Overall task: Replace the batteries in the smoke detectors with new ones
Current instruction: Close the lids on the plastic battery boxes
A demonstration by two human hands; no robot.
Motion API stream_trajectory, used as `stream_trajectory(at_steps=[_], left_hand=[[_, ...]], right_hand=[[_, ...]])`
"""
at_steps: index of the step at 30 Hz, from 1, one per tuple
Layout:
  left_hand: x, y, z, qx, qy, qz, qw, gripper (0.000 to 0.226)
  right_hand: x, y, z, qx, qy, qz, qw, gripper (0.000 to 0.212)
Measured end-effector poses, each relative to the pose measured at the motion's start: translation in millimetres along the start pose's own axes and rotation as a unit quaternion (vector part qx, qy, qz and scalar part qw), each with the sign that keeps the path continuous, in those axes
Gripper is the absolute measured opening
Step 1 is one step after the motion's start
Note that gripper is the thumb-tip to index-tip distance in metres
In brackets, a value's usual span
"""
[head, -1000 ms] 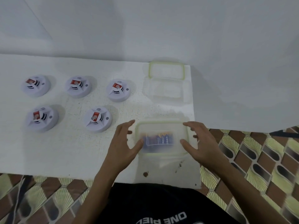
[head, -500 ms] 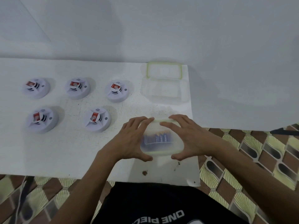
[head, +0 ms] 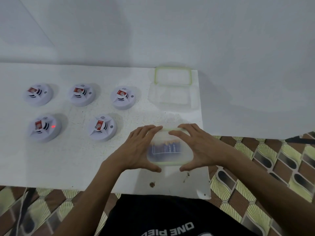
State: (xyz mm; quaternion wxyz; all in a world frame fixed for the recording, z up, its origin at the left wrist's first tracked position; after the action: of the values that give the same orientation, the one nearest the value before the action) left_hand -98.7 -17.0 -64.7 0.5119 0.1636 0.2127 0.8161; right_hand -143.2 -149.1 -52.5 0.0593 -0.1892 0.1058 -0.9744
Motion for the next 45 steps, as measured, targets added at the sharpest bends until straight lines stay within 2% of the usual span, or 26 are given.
stream_trajectory(at_steps=[2,5,11,15,20,27,30,34,37,41,45], left_hand=[[0.4,0.7,5.8,0.056,0.008,0.008,0.998,0.118],[-3.6,-6.0,23.6,0.126,0.054,0.034,0.99,0.1],[-32.6,-40.0,78.2,0.12,0.171,0.039,0.977,0.064],[-69.6,-74.3,112.0,0.114,0.224,0.065,0.966,0.045],[-116.0,-125.6,137.9,0.101,0.281,0.124,0.946,0.031],[-169.1,-197.5,120.8,0.054,0.209,0.246,0.945,0.036],[-179.8,-209.8,113.3,0.057,0.186,0.272,0.942,0.039],[-182.2,-214.6,115.6,0.084,0.222,0.284,0.929,0.036],[-183.5,-211.2,121.1,0.063,0.226,0.284,0.93,0.037],[-175.5,-207.7,134.7,0.068,0.263,0.27,0.924,0.036],[-160.8,-188.5,154.2,0.123,0.334,0.221,0.908,0.031]], right_hand=[[1.9,2.0,6.6,-0.04,-0.011,-0.009,0.999,0.102],[0.7,5.8,28.9,-0.104,0.003,-0.025,0.994,0.088],[-35.2,38.1,92.6,-0.217,0.148,-0.069,0.962,0.044],[-71.9,75.6,125.4,-0.269,0.216,-0.107,0.932,0.03],[-128.1,129.4,142.3,-0.283,0.236,-0.197,0.909,0.025],[-182.9,191.2,125.9,-0.241,0.174,-0.331,0.896,0.037],[-194.5,198.0,115.0,-0.24,0.14,-0.344,0.897,0.04],[-196.6,201.0,112.3,-0.291,0.17,-0.359,0.87,0.045],[-195.4,202.1,114.5,-0.33,0.196,-0.36,0.85,0.045],[-184.1,207.4,122.2,-0.427,0.234,-0.362,0.795,0.04],[-162.7,195.4,139.7,-0.516,0.257,-0.313,0.755,0.03]])
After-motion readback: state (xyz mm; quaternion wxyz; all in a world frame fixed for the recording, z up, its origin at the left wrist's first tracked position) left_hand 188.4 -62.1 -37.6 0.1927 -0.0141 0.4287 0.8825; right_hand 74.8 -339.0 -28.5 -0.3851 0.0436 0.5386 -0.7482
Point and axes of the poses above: each hand's wrist, its own x-axis away from the middle knuckle, its own z-axis out of the back of the hand, y = z × x, the point moved 10 cm from there along -x, towards the middle knuckle, and after that the axes turned 14 degrees about -z, right-handed, at the moved point
